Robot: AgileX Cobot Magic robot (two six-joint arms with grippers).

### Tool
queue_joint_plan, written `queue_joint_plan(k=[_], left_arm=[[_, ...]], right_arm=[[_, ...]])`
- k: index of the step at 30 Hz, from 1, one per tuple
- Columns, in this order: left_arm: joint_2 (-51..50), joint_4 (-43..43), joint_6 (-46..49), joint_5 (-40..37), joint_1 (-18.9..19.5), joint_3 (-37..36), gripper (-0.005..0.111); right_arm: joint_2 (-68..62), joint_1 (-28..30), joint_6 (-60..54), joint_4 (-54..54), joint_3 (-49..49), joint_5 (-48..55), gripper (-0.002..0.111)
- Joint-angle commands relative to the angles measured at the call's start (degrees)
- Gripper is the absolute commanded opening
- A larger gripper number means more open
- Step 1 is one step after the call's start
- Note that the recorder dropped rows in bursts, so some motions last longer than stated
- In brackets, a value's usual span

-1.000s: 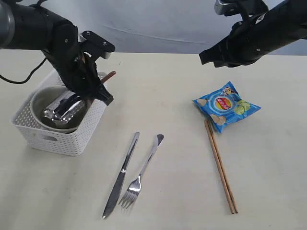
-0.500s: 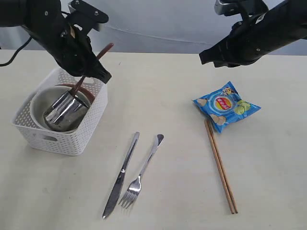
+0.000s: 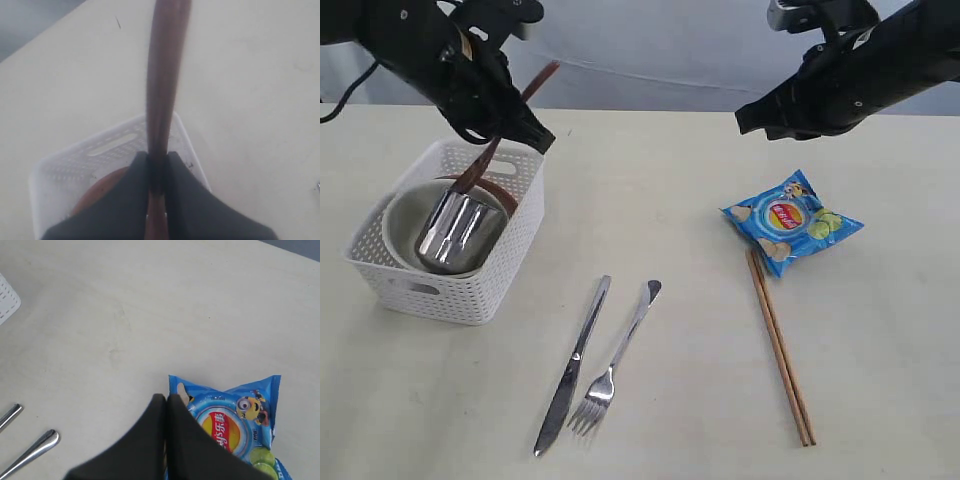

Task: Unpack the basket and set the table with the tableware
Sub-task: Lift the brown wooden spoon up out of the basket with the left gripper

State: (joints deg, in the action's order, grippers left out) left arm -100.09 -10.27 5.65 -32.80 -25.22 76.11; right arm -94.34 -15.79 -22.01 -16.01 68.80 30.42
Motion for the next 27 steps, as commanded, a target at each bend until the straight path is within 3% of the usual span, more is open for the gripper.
queue_joint_plan(k=[1,11,16,21,27], left_arm=[[0.96,-1.25,-2.72,2.13,-0.07,-0.37,0.0],[4.26,-4.05,-11.26,1.21,-0.2,-0.37,0.0],[5.07,-7.25,-15.44,-1.83,-2.61,-0.37,0.0],[5.16,-17.04,-27.79,-9.32,-9.81,-0.37,0.0],[5.16,-29.41,-48.61,-19.6,-21.25,-0.37,0.0]], right_arm=[[-0.16,0.27,-0.27,-0.5,-0.25,-1.21,0.0],[-0.16,0.39,-0.27,0.97,-0.25,-1.99,0.0],[-0.16,0.39,-0.01,3.95,-0.25,-1.31,0.0],[-0.16,2.59,1.28,6.17,-0.25,-0.77,0.0],[-0.16,12.6,8.68,7.0,-0.25,0.86,0.0]])
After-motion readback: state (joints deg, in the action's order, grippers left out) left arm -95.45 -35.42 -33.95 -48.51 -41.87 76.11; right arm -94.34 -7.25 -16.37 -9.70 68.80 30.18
